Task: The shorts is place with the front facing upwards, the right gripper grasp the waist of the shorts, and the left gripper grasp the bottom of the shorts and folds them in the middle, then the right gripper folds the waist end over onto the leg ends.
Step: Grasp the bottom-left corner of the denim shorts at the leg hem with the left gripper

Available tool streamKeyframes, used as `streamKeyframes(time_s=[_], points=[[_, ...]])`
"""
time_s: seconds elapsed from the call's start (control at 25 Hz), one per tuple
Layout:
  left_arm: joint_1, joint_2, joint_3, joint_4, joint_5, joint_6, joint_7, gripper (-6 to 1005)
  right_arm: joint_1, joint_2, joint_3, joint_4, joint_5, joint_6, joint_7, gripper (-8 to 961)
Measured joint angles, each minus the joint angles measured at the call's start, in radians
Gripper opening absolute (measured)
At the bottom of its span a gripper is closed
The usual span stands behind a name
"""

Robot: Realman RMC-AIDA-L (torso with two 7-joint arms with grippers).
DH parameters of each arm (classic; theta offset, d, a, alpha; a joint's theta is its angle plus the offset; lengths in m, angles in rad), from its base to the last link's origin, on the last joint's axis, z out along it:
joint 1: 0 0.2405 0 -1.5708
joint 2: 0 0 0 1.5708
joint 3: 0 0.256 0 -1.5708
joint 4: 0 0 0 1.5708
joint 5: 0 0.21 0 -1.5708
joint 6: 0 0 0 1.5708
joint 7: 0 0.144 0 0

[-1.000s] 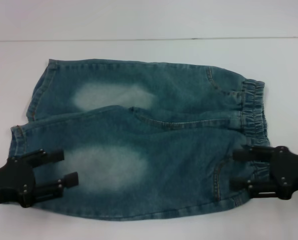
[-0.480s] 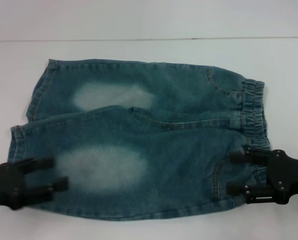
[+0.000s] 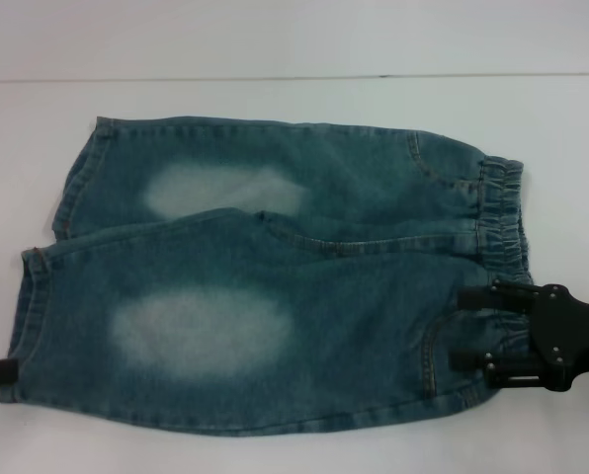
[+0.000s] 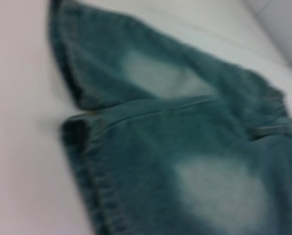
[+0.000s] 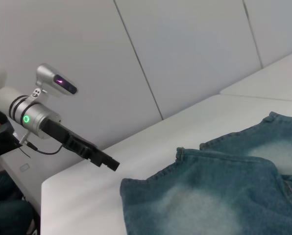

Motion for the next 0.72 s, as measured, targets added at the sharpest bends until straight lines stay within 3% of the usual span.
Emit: streamKeyframes(time_s=[0.72], points=[[-0.023, -0.018, 0.071, -0.039, 0.078, -0.140, -0.019, 856, -0.003, -0.004, 0.000, 0.001, -0.002, 0.013, -0.002, 905]])
